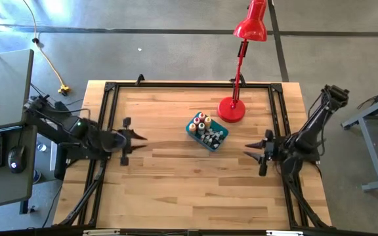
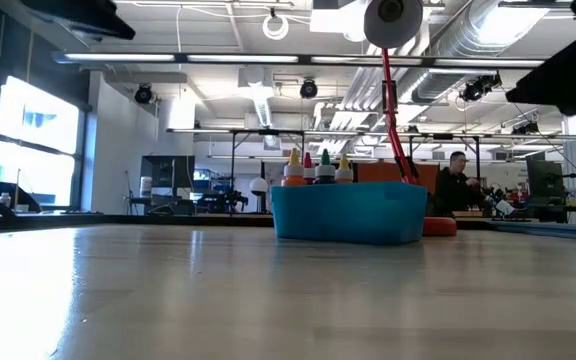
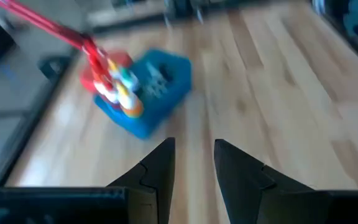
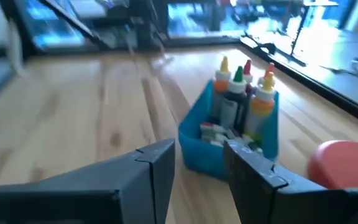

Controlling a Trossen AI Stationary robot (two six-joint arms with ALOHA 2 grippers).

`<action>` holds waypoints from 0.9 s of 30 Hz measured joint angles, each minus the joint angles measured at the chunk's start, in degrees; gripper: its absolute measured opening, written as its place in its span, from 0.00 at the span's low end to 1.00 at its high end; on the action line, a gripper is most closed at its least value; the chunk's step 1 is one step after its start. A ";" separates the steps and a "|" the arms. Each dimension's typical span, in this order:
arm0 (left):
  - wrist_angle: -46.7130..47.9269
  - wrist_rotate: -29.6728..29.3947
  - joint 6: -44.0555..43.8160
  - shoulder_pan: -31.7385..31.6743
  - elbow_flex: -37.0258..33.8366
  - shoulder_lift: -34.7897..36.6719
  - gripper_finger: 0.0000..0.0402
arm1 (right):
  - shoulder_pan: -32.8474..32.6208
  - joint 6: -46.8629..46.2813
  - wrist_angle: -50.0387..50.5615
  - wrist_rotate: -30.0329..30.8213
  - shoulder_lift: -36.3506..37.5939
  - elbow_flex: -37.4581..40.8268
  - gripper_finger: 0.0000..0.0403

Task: Pick & Place food coloring
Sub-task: Return to home position

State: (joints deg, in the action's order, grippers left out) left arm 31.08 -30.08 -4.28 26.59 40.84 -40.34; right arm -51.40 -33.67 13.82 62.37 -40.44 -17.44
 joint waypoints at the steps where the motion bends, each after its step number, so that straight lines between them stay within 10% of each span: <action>1: -3.71 0.22 1.90 -1.12 -3.16 3.19 0.27 | 0.00 2.84 -4.38 -0.11 2.71 2.85 0.32; 14: -21.42 18.42 11.72 -13.31 -28.07 40.45 0.27 | -0.02 41.15 -28.85 -11.97 31.25 16.37 0.32; 27: -34.84 16.88 11.59 -19.29 -39.67 36.75 0.27 | 0.05 55.40 -24.60 -19.77 40.19 16.46 0.32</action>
State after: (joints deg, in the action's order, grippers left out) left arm -3.76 -13.20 7.31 7.30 1.17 -3.59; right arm -51.35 21.73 -10.78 42.61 -0.25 -0.99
